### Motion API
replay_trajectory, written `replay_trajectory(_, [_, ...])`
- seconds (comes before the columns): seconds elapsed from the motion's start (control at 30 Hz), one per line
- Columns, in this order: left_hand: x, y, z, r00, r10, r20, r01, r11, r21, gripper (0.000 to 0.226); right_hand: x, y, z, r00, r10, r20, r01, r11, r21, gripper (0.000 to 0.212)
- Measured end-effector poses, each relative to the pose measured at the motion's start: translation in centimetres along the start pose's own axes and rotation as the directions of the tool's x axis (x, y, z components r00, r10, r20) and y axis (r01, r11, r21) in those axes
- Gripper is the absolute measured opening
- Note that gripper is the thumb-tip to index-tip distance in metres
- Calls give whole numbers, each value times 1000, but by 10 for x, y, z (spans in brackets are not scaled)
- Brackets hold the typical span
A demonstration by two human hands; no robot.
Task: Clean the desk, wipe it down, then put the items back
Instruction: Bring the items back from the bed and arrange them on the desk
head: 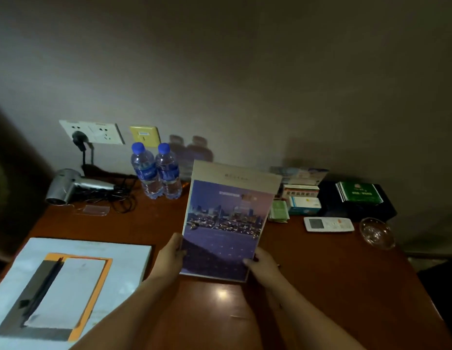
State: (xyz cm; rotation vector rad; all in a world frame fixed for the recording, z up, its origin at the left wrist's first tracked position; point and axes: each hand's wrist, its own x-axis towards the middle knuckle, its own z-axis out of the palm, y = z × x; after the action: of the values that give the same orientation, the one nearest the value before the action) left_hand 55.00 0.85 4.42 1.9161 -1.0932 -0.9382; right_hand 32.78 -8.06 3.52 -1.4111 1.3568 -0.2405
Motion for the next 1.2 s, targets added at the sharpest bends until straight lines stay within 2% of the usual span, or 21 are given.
replay_trajectory(0.1, [-11, -8, 1, 999, -5, -37, 3, 999, -46, 27, 0, 3, 10, 1000, 3, -21, -4, 999, -45, 29])
replay_trajectory(0.3, [-42, -37, 12, 996, -74, -54, 66, 989, -136, 40, -1, 31, 30, 994, -50, -98, 25, 969, -245, 9])
replay_trajectory(0.43, [-41, -42, 17, 991, -107, -75, 94, 983, -155, 29, -3, 34, 35, 993, -22, -117, -5, 975, -220, 17])
replay_trajectory(0.77, [-48, -59, 24, 987, -157, -20, 156, 986, -61, 28, -12, 41, 35, 998, 13, -66, -26, 980, -196, 19])
replay_trajectory(0.93, [-57, -69, 25, 982, -173, 72, 166, 982, 92, 29, -22, 49, 32, 997, 79, 24, -72, 975, -212, 23])
replay_trajectory(1.0, [-59, -74, 27, 969, -205, 135, 161, 946, 283, 36, -27, 56, 33, 988, 128, 84, -102, 962, -255, 22])
replay_trajectory(1.07, [-62, -78, 28, 962, -227, 150, 130, 869, 478, 46, -35, 63, 36, 984, 136, 116, -98, 955, -281, 25])
replay_trajectory(1.2, [-69, -79, 31, 966, -245, 82, 158, 812, 561, 46, -46, 72, 43, 992, 126, 22, -117, 960, -256, 32])
